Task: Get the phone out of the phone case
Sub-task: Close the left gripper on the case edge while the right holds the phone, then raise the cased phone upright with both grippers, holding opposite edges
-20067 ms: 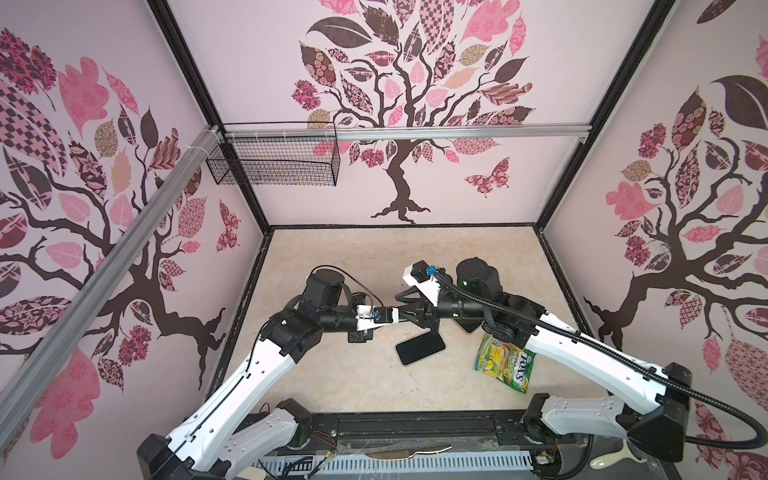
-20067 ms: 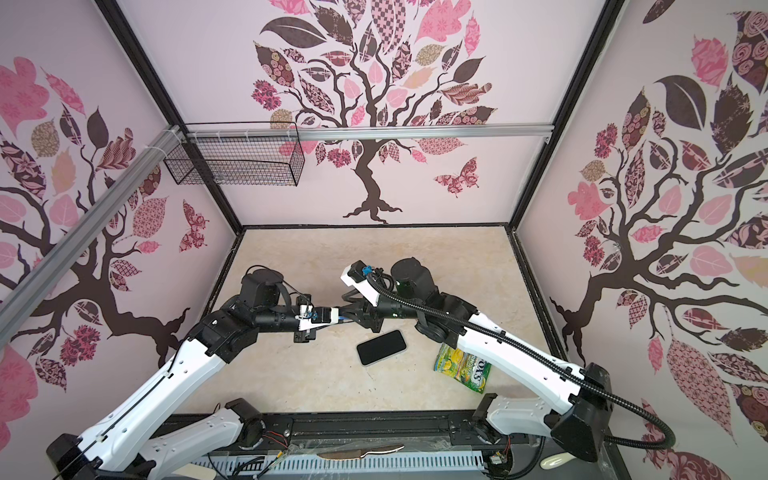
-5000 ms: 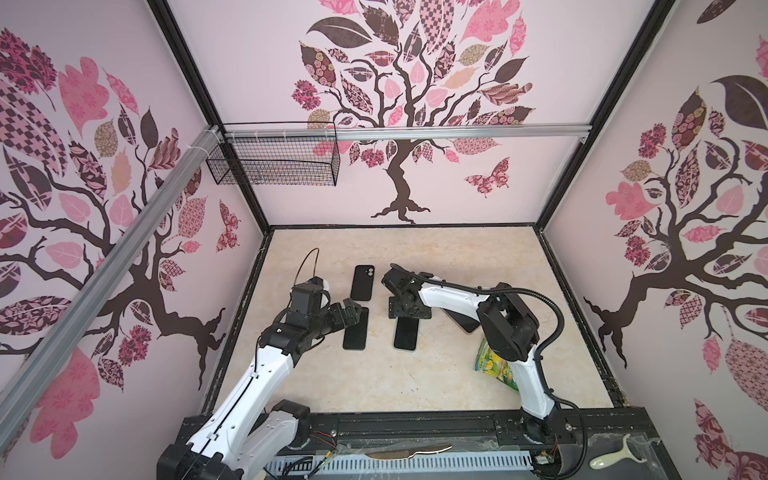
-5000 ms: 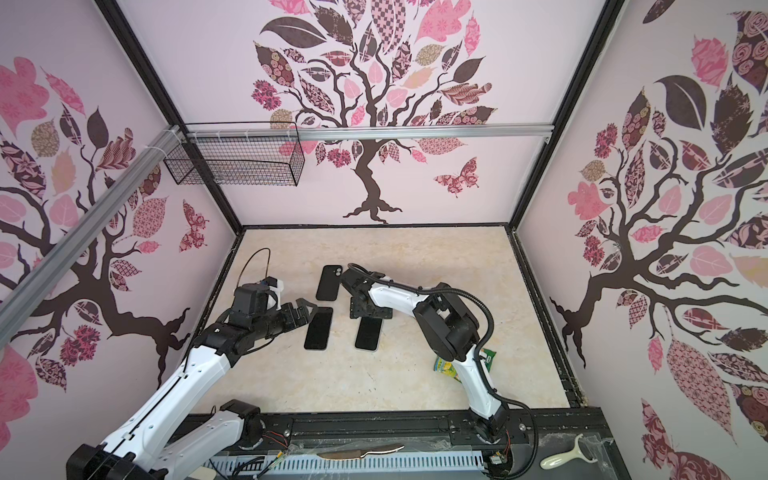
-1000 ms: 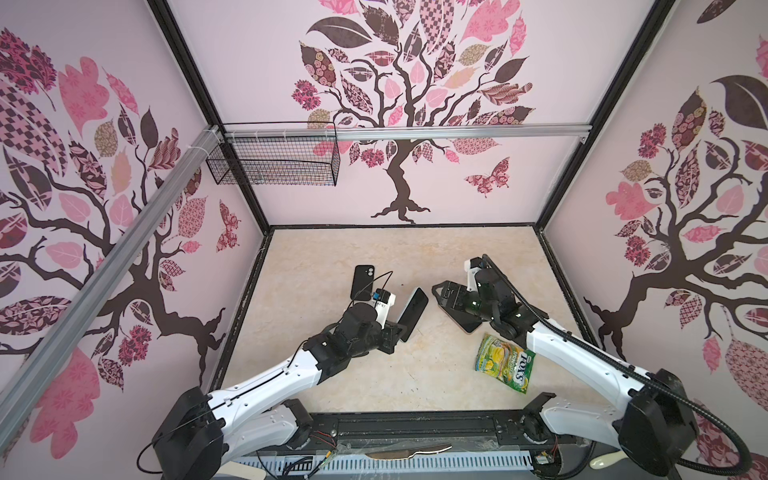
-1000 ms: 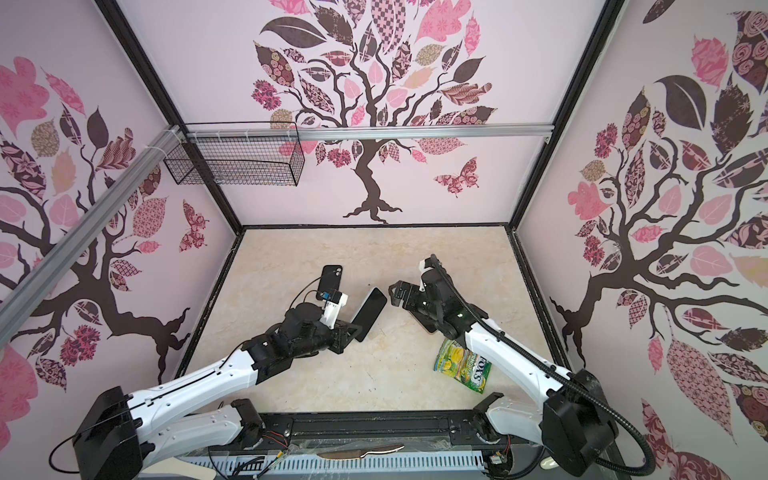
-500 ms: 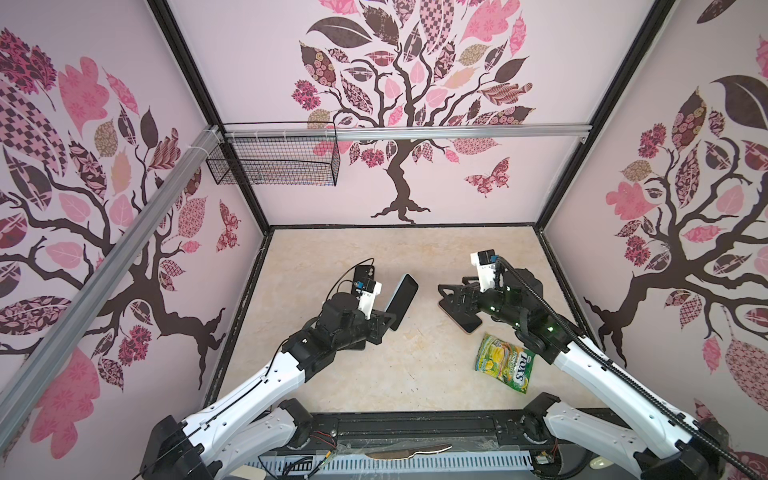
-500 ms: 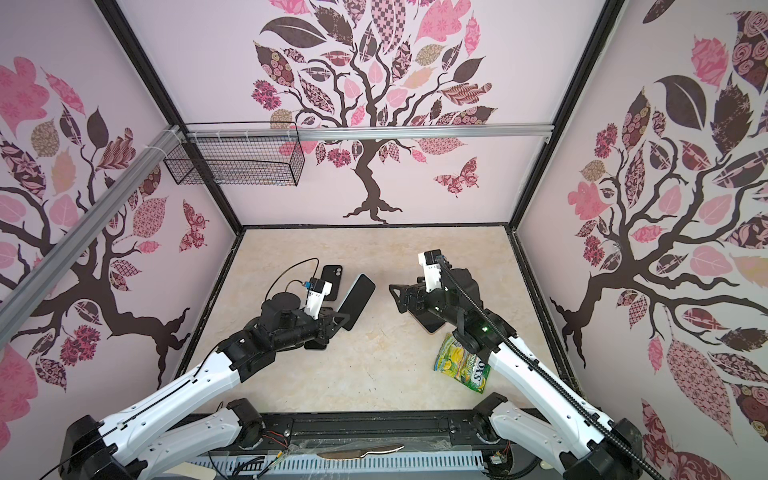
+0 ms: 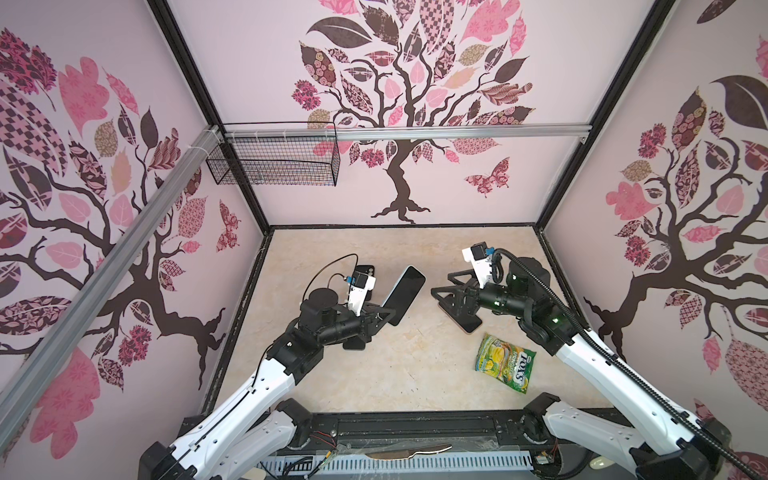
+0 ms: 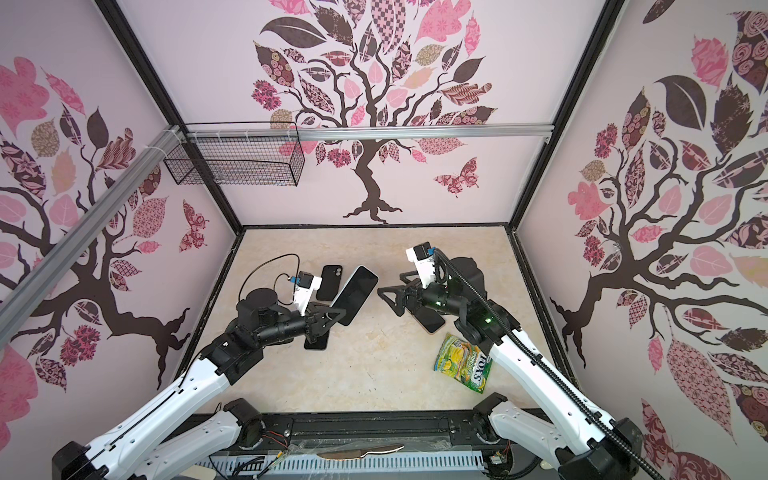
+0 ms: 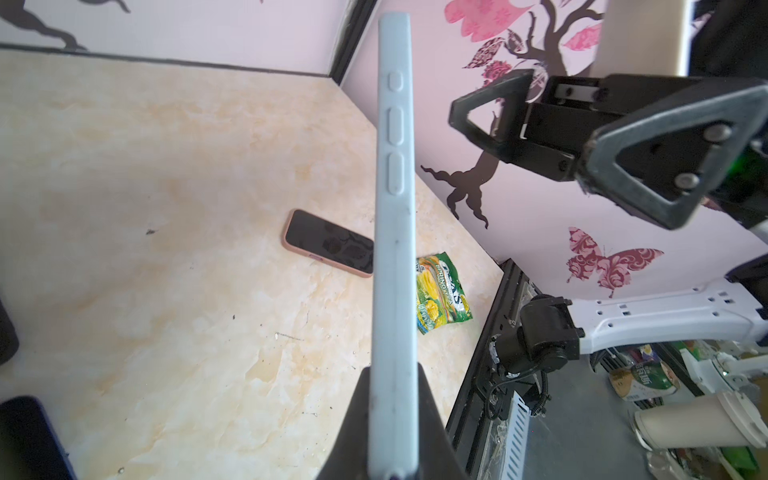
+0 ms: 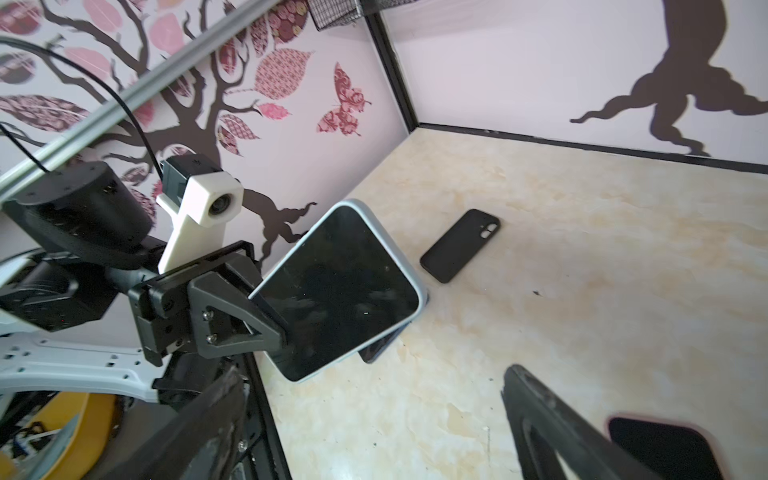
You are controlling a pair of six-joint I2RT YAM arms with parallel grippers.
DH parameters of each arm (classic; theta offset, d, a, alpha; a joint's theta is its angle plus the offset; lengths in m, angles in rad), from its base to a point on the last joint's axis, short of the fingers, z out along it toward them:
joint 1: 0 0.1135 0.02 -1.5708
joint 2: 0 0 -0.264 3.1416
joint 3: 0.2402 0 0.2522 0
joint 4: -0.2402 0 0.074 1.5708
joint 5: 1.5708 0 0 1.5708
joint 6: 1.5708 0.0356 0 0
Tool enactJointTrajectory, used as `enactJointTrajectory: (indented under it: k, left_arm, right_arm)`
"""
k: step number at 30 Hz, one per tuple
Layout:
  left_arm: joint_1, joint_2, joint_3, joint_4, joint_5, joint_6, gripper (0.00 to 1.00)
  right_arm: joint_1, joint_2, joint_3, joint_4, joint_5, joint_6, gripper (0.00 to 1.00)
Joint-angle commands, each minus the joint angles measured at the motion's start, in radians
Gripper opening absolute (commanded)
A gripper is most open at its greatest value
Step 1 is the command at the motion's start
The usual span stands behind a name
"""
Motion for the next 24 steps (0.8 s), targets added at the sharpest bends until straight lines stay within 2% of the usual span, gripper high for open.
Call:
enactJointTrajectory:
  k: [1, 5, 10, 14, 19, 24]
  left_arm:
    - [0.002, -0.04, 0.008, 0.081, 0.063, 0.1, 0.0]
    - [0.003, -0.057, 0.017, 0.05, 0.095, 0.191, 0.0]
    - [0.002, -0.074, 0.041, -0.02, 0.127, 0.326, 0.0]
    - [0.002, -0.086, 0.05, -0.036, 0.162, 0.403, 0.0]
    - [0.003, -0.083, 0.066, -0.036, 0.223, 0.445, 0.0]
    - [0.002, -0.061, 0.084, -0.04, 0.28, 0.45, 0.0]
  right_arm:
    - [-0.051, 0.009, 0.015, 0.13, -0.211, 0.098, 0.98]
    - [-0.08, 0.017, 0.012, 0.205, -0.302, 0.148, 0.96]
    - [-0.08, 0.009, 0.017, 0.248, -0.369, 0.136, 0.95]
    - [-0.079, 0.025, 0.011, 0.283, -0.464, 0.148, 0.93]
    - [-0.068, 0.037, 0.005, 0.303, -0.512, 0.164, 0.88]
    - [-0.015, 0.056, 0.03, 0.223, -0.522, 0.093, 0.8]
